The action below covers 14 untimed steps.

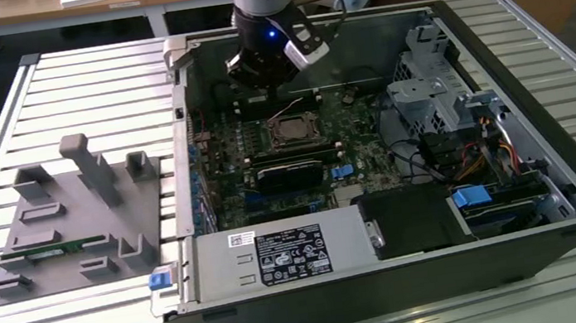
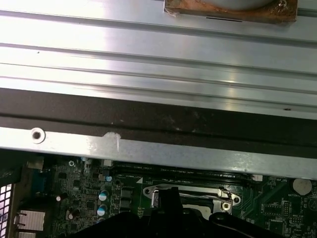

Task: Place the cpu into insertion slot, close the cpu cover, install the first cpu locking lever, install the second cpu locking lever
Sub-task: 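Install the first cpu locking lever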

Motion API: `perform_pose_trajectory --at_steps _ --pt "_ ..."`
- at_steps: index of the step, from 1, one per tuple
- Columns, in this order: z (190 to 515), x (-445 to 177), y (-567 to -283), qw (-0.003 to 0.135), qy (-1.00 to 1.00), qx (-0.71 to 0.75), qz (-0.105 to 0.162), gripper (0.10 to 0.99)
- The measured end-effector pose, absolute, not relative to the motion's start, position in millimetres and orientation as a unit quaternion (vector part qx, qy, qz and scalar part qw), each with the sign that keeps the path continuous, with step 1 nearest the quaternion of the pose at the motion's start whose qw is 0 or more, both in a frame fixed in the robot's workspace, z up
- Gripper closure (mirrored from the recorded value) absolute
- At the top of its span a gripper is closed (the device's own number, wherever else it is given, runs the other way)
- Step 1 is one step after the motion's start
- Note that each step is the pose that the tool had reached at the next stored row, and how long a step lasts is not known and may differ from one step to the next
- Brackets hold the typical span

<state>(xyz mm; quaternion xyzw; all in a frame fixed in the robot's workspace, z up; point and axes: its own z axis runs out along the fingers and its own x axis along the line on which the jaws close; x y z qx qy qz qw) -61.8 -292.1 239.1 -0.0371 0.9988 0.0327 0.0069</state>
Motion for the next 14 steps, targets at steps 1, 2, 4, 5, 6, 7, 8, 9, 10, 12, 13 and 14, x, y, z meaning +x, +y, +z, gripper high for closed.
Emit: perform_pose_trajectory --at_steps 1,2,4,5,6,7,8,9,10,12,13,14 --pt "239 -62 -292 0.007 0.999 -0.037 0.033 0.980" --pt "239 -61 -292 0.007 0.999 -0.037 0.033 0.980" --pt "238 -60 -292 0.007 0.999 -0.037 0.033 0.980" --pt "237 -59 -292 0.007 0.999 -0.036 0.033 0.980" --pt "236 -57 -292 0.007 0.999 -0.034 0.033 0.980" --pt "236 -56 -292 0.007 0.999 -0.032 0.033 0.980" --pt "235 -55 -292 0.007 0.999 -0.030 0.033 0.980" --pt "235 -54 -292 0.007 0.999 -0.030 0.033 0.980" --pt "234 -53 -292 0.007 0.999 -0.029 0.035 0.980" --pt "233 -52 -292 0.007 0.999 -0.027 0.036 0.980" --pt "232 -51 -292 0.007 0.999 -0.025 0.036 0.980" --pt "232 -51 -292 0.008 0.999 -0.023 0.036 0.980"
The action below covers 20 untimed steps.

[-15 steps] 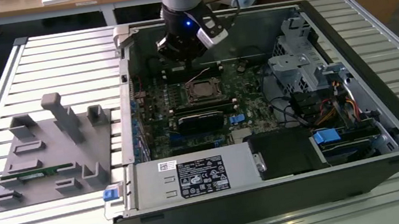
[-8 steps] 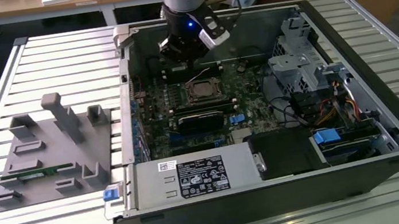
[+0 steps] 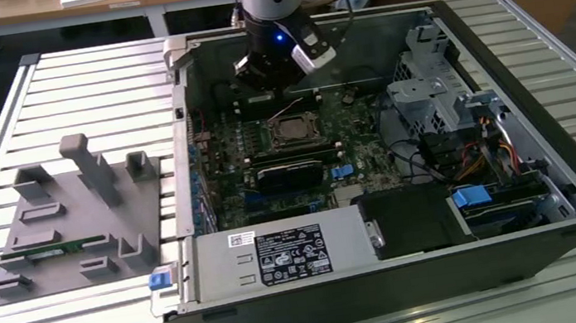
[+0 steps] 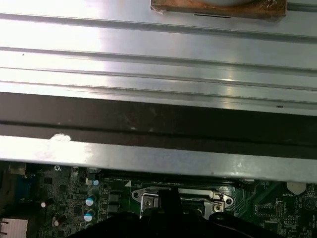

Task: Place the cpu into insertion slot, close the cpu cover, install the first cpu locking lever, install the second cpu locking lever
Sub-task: 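Install the first cpu locking lever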

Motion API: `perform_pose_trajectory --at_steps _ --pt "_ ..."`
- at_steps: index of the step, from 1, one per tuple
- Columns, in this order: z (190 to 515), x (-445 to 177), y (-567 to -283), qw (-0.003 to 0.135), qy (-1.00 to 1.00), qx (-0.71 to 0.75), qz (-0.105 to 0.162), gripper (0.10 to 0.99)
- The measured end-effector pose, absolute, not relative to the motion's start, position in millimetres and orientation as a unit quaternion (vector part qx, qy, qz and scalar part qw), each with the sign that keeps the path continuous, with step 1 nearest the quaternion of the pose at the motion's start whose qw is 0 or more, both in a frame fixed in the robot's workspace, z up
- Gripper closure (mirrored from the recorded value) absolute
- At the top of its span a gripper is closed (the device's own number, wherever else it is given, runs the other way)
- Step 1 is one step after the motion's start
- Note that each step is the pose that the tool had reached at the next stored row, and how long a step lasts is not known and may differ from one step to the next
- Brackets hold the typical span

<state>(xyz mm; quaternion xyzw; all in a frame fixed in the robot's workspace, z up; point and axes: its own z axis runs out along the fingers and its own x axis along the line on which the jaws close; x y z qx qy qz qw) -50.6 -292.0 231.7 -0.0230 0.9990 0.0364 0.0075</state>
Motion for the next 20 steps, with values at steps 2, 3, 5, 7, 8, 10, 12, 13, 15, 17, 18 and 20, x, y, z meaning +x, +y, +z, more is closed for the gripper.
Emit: perform_pose_trajectory --at_steps 2,3,5,7,8,10,12,13,15,17,18,20 --pt "230.8 -49.7 -292.0 0.008 0.999 -0.021 0.036 0.980" --pt "230.4 -49.4 -292.0 0.008 0.999 -0.021 0.036 0.980" --pt "229.8 -48.8 -292.0 0.008 0.999 -0.021 0.036 0.980" --pt "229.3 -48.6 -292.0 0.008 0.999 -0.021 0.036 0.980" --pt "229.1 -48.6 -292.0 0.008 0.999 -0.021 0.036 0.980" --pt "228.9 -48.5 -291.9 0.008 0.999 -0.021 0.036 0.980" --pt "228.5 -48.4 -291.9 0.008 0.999 -0.021 0.036 0.980" --pt "228.0 -48.4 -291.9 0.008 0.999 -0.021 0.037 0.980" --pt "227.3 -48.4 -292.0 0.008 0.999 -0.021 0.036 0.980" --pt "226.5 -48.4 -292.0 0.008 0.999 -0.021 0.036 0.980" --pt "226.3 -48.5 -292.0 0.008 0.999 -0.021 0.036 0.980" --pt "226.0 -48.4 -292.0 0.008 0.999 -0.021 0.036 0.980"
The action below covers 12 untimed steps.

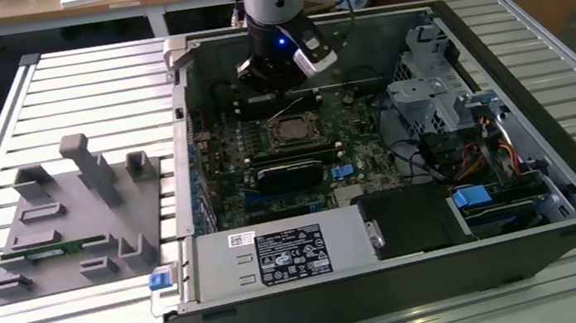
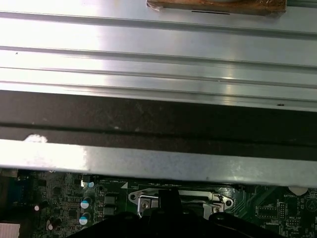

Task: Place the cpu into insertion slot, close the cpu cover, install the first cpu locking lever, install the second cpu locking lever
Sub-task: 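Install the first cpu locking lever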

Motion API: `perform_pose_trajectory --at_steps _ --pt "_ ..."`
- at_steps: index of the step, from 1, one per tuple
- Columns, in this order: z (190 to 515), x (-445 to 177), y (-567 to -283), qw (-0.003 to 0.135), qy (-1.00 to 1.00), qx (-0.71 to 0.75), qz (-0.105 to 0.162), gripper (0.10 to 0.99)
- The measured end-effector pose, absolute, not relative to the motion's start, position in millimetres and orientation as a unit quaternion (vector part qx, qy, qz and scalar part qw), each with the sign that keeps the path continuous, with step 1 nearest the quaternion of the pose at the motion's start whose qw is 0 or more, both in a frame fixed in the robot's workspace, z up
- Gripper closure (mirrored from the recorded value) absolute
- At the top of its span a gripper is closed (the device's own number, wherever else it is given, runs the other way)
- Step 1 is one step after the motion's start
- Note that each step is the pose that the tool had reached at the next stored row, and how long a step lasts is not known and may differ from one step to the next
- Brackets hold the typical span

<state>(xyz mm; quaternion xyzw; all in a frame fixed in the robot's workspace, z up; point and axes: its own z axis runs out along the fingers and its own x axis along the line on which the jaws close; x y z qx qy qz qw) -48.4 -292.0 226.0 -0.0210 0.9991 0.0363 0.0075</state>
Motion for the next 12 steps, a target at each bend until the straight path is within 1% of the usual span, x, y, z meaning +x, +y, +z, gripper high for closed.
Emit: perform_pose_trajectory --at_steps 12 --pt "223.8 -45.9 -291.9 0.008 0.999 -0.021 0.037 0.980"
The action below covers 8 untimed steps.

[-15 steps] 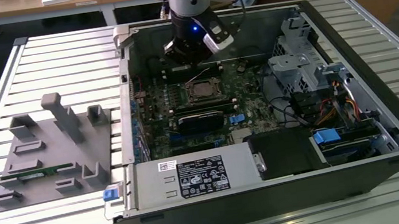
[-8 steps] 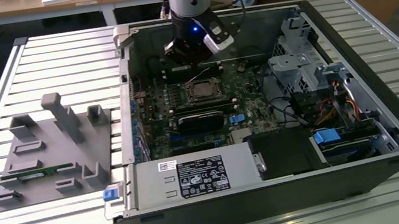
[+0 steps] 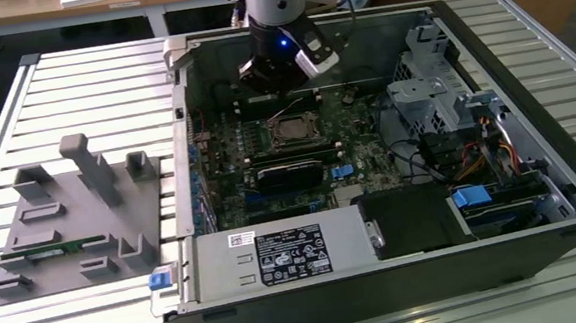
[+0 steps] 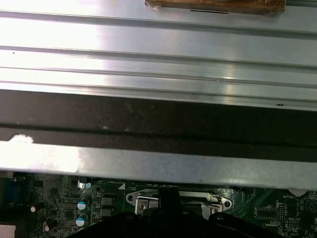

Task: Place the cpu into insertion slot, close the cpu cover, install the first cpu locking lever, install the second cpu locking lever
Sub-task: 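Install the first cpu locking lever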

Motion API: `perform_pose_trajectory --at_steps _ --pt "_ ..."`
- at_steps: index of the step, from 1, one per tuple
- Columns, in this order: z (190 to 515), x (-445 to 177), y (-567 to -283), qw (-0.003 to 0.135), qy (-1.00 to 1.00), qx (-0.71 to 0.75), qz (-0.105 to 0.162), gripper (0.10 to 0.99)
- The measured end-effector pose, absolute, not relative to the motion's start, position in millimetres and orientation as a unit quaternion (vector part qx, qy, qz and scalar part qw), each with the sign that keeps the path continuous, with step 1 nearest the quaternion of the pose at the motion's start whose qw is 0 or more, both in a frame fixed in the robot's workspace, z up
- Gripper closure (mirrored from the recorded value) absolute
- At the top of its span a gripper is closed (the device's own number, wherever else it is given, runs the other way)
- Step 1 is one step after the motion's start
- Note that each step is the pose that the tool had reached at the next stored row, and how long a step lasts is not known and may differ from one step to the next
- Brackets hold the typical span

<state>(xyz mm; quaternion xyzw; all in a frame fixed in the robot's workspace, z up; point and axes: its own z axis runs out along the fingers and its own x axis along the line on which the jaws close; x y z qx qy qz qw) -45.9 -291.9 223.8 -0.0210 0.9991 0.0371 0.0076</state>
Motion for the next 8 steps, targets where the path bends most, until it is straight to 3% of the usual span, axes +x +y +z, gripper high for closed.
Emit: perform_pose_trajectory --at_steps 8 --pt "222.8 -40.9 -290.4 0.007 0.999 -0.021 0.037 0.980"
